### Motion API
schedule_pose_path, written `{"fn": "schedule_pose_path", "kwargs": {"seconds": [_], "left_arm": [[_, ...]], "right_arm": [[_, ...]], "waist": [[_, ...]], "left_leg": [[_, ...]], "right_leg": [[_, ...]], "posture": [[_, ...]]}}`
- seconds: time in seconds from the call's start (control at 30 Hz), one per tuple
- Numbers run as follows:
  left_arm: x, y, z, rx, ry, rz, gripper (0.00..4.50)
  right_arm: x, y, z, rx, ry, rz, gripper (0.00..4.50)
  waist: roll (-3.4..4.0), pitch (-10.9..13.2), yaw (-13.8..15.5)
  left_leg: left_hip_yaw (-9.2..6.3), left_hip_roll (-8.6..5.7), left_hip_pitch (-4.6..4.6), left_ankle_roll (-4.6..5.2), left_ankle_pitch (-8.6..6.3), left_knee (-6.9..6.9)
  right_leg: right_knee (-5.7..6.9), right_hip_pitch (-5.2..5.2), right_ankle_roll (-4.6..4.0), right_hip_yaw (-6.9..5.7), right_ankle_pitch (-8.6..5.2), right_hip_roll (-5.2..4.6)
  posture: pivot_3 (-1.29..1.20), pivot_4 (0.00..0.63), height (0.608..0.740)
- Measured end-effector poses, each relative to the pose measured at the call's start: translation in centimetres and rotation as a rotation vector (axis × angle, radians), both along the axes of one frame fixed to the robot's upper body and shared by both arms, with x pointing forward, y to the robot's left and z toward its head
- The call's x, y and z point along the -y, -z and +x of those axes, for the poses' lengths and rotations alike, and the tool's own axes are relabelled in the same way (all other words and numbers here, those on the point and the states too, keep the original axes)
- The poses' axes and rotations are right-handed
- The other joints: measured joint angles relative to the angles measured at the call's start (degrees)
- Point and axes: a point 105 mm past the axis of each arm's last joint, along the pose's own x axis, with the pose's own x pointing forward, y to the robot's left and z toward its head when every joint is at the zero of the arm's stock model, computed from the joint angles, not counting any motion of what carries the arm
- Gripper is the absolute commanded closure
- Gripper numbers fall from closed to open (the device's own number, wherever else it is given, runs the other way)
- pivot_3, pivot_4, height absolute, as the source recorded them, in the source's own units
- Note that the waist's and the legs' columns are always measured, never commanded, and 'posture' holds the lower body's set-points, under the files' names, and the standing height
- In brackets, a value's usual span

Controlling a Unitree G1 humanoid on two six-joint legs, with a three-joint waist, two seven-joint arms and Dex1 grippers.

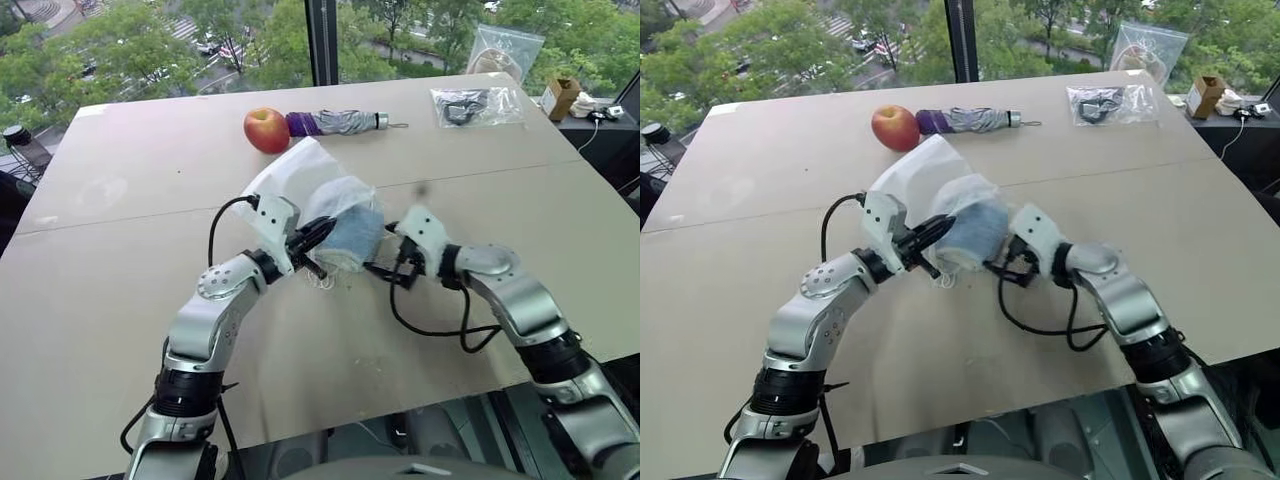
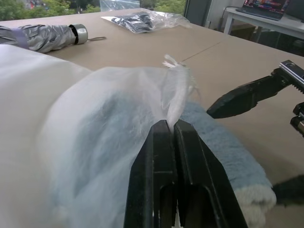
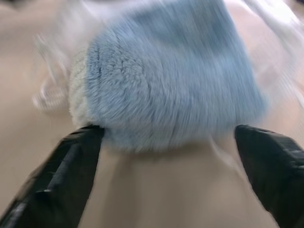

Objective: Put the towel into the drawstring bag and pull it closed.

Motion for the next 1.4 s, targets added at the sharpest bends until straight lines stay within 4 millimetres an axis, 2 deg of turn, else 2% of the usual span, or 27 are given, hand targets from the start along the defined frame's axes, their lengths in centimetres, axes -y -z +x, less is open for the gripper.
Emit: {"fn": "schedule_pose_path", "kwargs": {"seconds": [0.03,0.07,0.17,0.23,0.3,0.4,0.53,0.63,0.73,0.87,1.07,1.23,1.3,1.4], "left_arm": [[0.0,0.0,0.0,0.001,0.0,0.001,4.5],[0.0,0.0,0.1,0.001,0.001,0.003,4.5],[-0.2,0.2,0.2,-0.006,-0.005,0.007,4.5],[-0.1,0.1,0.2,-0.002,-0.001,0.007,4.5],[-0.1,0.1,0.2,-0.001,0.005,0.007,4.5],[-0.1,0.0,0.2,0.001,0.01,0.01,4.5],[-0.3,0.0,0.2,0.003,0.011,0.017,4.5],[-0.2,0.1,0.2,-0.002,0.022,0.018,4.5],[-0.2,0.4,0.2,-0.013,0.028,0.02,4.5],[-0.3,0.7,0.4,-0.028,0.032,0.021,4.5],[-0.1,0.2,0.6,-0.014,0.035,0.019,4.5],[-0.1,0.1,0.6,-0.011,0.033,0.016,4.5],[-0.1,0.1,0.6,-0.007,0.03,0.016,4.5],[-0.3,-0.1,0.7,0.007,0.02,0.014,4.5]], "right_arm": [[-1.0,-0.2,0.2,-0.002,-0.007,0.02,0.63],[-2.0,-0.3,0.4,-0.003,-0.021,0.032,0.89],[-3.9,-0.6,1.5,0.017,0.005,0.064,2.29],[-4.6,-0.7,2.7,0.051,0.068,0.073,3.35],[-4.5,-0.8,3.5,0.081,0.131,0.087,4.32],[-3.3,-0.9,3.4,0.085,0.161,0.11,4.32],[-0.7,1.0,0.4,0.0,0.103,0.085,4.32],[0.2,0.6,-0.8,0.0,0.092,0.069,4.32],[0.3,0.0,-1.0,0.009,0.114,0.094,3.46],[-0.4,-0.1,0.2,0.019,0.224,0.154,1.63],[-3.5,-0.2,3.5,0.024,0.299,0.196,1.63],[-5.1,-0.7,5.9,0.098,0.328,0.183,1.63],[-5.3,-0.9,6.0,0.1,0.32,0.21,1.63],[-5.0,-0.9,5.0,0.051,0.244,0.259,1.63]], "waist": [[0.0,0.0,0.0],[0.0,0.0,0.1],[0.0,0.0,0.1],[0.0,0.0,0.1],[0.0,0.0,0.3],[0.0,0.0,0.3],[0.01,0.0,0.3],[0.0,0.0,-0.1],[0.0,0.0,-0.1],[-0.01,0.0,-0.1],[-0.01,0.0,-0.2],[0.0,0.0,-0.1],[0.0,0.0,-0.1],[0.01,0.0,0.0]], "left_leg": [[0.01,0.0,-0.01,0.0,0.0,0.0],[0.01,0.0,-0.01,0.0,0.0,0.0],[0.02,-0.02,-0.02,0.0,0.0,0.01],[0.01,-0.02,-0.02,-0.01,0.0,0.01],[0.0,-0.04,-0.05,-0.01,0.0,0.01],[-0.02,-0.1,-0.11,-0.02,0.0,-0.01],[0.0,-0.13,-0.14,-0.02,-0.01,-0.02],[0.01,-0.08,-0.06,-0.01,-0.01,-0.02],[-0.02,0.02,0.04,-0.01,0.0,-0.01],[0.01,0.04,0.09,-0.01,0.0,-0.01],[0.05,0.02,0.04,-0.01,0.0,-0.01],[0.02,0.0,-0.03,-0.02,0.0,-0.04],[0.01,0.0,-0.05,-0.02,0.0,-0.05],[-0.02,-0.01,-0.07,-0.02,0.0,-0.06]], "right_leg": [[0.0,-0.01,0.0,0.0,0.01,0.0],[0.0,-0.01,0.0,0.01,0.01,0.0],[-0.01,0.0,-0.07,0.01,-0.02,-0.02],[-0.02,0.0,-0.1,0.01,-0.04,-0.02],[-0.02,-0.01,-0.1,0.0,-0.04,-0.05],[-0.07,-0.02,0.0,-0.01,0.02,-0.12],[-0.13,-0.02,0.01,-0.02,0.01,-0.17],[-0.08,-0.02,-0.09,-0.02,-0.13,-0.12],[0.05,-0.01,0.0,-0.03,-0.24,0.01],[0.11,0.0,-0.01,0.0,-0.24,0.04],[0.04,-0.02,-0.11,0.04,-0.04,0.02],[-0.01,-0.04,-0.09,0.03,-0.02,0.0],[-0.02,-0.04,-0.03,0.02,0.02,-0.01],[-0.06,-0.04,-0.02,0.0,0.03,-0.02]], "posture": [[0.0,0.15,0.74],[0.0,0.15,0.74],[0.0,0.15,0.74],[0.0,0.15,0.74],[0.0,0.15,0.74],[0.0,0.15,0.74],[0.0,0.15,0.74],[0.0,0.15,0.74],[0.0,0.15,0.74],[0.0,0.15,0.74],[0.0,0.15,0.74],[0.0,0.15,0.74],[0.0,0.15,0.74],[0.0,0.15,0.74]]}}
